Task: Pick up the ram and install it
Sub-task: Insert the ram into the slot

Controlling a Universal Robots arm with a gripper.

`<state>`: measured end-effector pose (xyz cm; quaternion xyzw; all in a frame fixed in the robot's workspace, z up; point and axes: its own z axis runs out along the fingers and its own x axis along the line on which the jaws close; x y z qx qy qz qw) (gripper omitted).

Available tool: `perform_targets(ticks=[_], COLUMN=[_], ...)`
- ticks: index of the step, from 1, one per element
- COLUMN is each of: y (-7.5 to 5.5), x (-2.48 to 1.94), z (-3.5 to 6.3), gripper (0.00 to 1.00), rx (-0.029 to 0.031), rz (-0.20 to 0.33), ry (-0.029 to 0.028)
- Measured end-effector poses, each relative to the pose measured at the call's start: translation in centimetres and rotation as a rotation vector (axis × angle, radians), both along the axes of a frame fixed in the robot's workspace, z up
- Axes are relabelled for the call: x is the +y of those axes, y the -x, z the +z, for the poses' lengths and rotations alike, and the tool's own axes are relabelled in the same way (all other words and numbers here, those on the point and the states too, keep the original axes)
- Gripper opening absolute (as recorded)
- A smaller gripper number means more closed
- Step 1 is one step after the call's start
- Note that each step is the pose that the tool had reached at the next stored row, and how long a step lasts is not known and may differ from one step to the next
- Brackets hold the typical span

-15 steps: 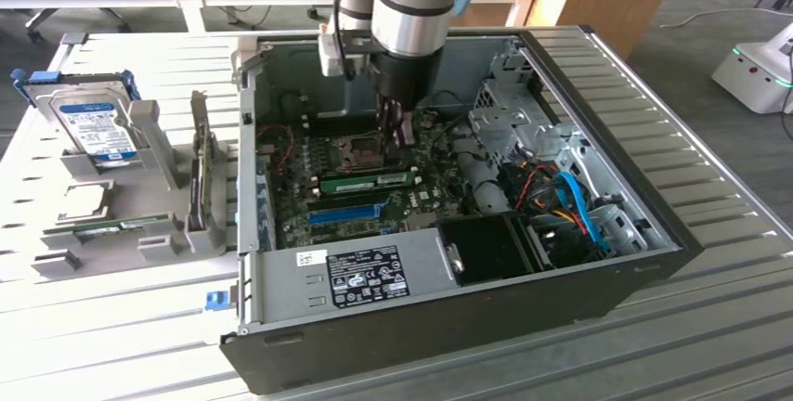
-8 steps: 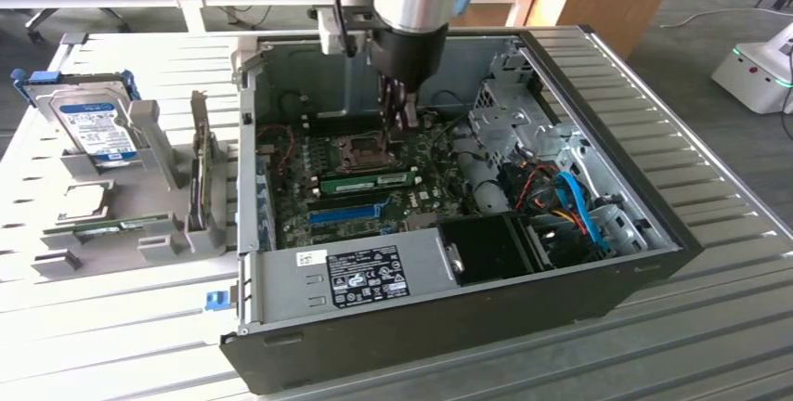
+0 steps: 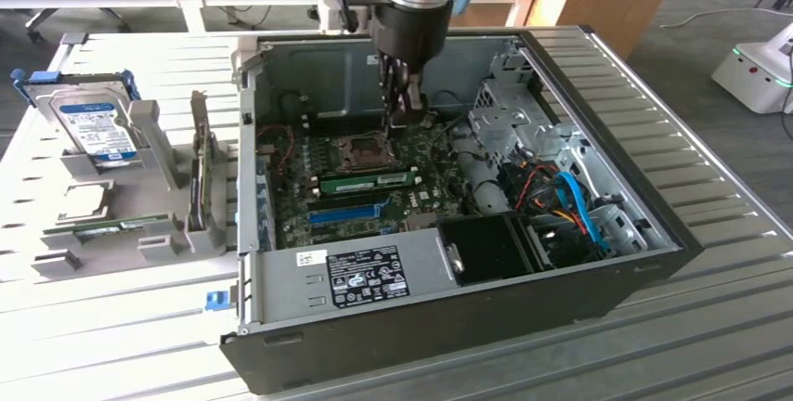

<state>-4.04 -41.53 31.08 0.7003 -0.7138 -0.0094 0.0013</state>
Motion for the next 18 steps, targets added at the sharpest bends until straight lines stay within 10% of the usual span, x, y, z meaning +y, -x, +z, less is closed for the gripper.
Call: perform_targets(ticks=[18], y=[0.0], x=[0.0], z=[3.16], gripper=[0.25], rx=[-0.0001], rz=[0.0], ry=[-0.0001])
